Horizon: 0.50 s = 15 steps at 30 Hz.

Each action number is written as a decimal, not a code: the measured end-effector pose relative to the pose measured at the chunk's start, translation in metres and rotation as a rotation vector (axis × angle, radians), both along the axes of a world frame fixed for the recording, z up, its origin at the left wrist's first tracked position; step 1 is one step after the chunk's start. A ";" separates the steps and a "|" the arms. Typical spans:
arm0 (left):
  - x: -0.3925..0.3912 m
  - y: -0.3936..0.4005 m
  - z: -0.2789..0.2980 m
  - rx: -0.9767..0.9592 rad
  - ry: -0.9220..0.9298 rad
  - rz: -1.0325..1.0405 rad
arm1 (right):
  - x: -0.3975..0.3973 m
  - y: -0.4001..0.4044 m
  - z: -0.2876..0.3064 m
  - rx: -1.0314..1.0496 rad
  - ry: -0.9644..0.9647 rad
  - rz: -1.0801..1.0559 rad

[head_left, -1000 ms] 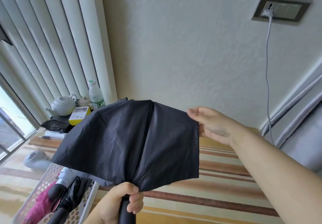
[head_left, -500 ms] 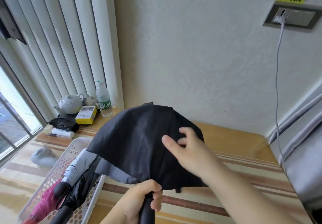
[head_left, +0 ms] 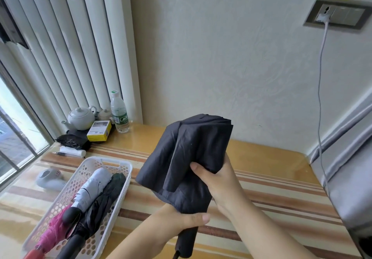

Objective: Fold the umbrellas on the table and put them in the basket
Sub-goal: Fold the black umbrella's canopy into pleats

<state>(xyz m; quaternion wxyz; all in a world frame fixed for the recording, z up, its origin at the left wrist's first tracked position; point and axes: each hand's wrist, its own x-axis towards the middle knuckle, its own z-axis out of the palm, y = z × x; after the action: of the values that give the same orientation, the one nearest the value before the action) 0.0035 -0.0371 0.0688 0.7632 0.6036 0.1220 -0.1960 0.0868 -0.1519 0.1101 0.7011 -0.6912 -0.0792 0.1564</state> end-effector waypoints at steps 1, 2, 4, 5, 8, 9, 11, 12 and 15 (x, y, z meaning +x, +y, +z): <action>0.000 -0.004 0.000 -0.040 0.006 0.028 | -0.001 -0.001 0.000 0.039 0.023 0.033; 0.000 -0.007 -0.002 -0.068 0.026 0.061 | -0.003 -0.001 0.002 0.063 0.040 0.073; 0.000 -0.014 -0.002 -0.062 0.053 0.103 | -0.005 -0.003 0.008 0.010 0.042 0.157; -0.001 -0.018 -0.003 -0.032 0.065 0.123 | -0.005 -0.004 0.012 -0.050 0.034 0.195; 0.001 -0.021 -0.012 0.087 0.157 0.256 | -0.004 -0.010 0.038 -0.205 -0.028 0.137; 0.001 -0.022 -0.014 0.129 0.184 0.298 | -0.005 -0.012 0.051 -0.254 -0.075 0.055; 0.005 -0.024 -0.015 0.287 0.183 0.355 | -0.008 -0.014 0.074 -0.339 -0.145 -0.037; 0.007 -0.024 -0.014 0.378 0.153 0.358 | -0.010 -0.014 0.082 -0.396 -0.173 -0.029; 0.014 -0.025 -0.007 0.557 0.102 0.299 | -0.006 -0.018 0.087 -0.690 -0.326 0.067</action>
<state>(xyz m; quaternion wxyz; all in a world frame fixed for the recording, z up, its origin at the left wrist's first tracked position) 0.0176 -0.0620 0.0622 0.5818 0.7541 0.2965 -0.0707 0.0803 -0.1696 0.1969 0.4000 -0.8994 -0.1548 0.0846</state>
